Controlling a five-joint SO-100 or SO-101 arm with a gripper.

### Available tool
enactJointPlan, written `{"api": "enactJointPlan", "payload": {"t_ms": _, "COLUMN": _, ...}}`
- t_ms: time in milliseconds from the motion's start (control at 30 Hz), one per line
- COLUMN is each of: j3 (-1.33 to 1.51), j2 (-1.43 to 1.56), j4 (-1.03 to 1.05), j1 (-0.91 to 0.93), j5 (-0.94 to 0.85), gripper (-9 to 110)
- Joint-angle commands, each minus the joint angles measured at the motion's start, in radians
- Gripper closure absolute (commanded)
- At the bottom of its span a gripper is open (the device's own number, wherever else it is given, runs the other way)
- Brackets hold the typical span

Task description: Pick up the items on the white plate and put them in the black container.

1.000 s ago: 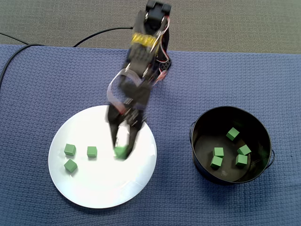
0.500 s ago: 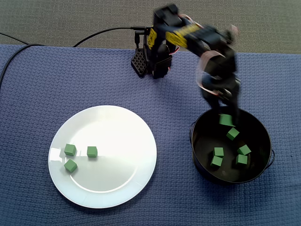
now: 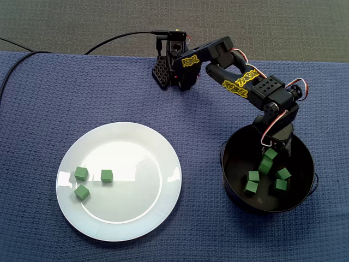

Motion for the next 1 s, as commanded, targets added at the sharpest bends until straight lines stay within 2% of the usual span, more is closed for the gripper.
{"api": "enactJointPlan", "payload": {"t_ms": 0, "j3": 0.005, "j2": 0.239, "j4": 0.049, "j1": 0.008, "j5": -0.129, "gripper": 64}}
{"api": "enactJointPlan", "payload": {"t_ms": 100, "j3": 0.000, "j2": 0.431, "j4": 0.175, "j1": 0.074, "j5": -0.357, "gripper": 63}}
{"api": "enactJointPlan", "payload": {"t_ms": 200, "j3": 0.061, "j2": 0.640, "j4": 0.215, "j1": 0.256, "j5": -0.612, "gripper": 64}}
{"api": "enactJointPlan", "payload": {"t_ms": 300, "j3": 0.235, "j2": 0.805, "j4": 0.087, "j1": 0.529, "j5": -0.807, "gripper": 64}}
{"api": "enactJointPlan", "payload": {"t_ms": 400, "j3": 0.471, "j2": 0.893, "j4": -0.097, "j1": 0.798, "j5": -0.864, "gripper": 63}}
{"api": "enactJointPlan", "payload": {"t_ms": 433, "j3": 0.543, "j2": 0.907, "j4": -0.146, "j1": 0.868, "j5": -0.834, "gripper": 63}}
{"api": "enactJointPlan", "payload": {"t_ms": 500, "j3": 0.635, "j2": 0.910, "j4": -0.186, "j1": 0.973, "j5": -0.669, "gripper": 66}}
{"api": "enactJointPlan", "payload": {"t_ms": 667, "j3": 0.723, "j2": 0.833, "j4": -0.081, "j1": 1.094, "j5": -0.301, "gripper": 66}}
{"api": "enactJointPlan", "payload": {"t_ms": 800, "j3": 0.626, "j2": 0.601, "j4": -0.051, "j1": 1.131, "j5": -0.129, "gripper": 63}}
{"api": "enactJointPlan", "payload": {"t_ms": 967, "j3": 0.339, "j2": 0.268, "j4": 0.066, "j1": 1.183, "j5": -0.041, "gripper": 63}}
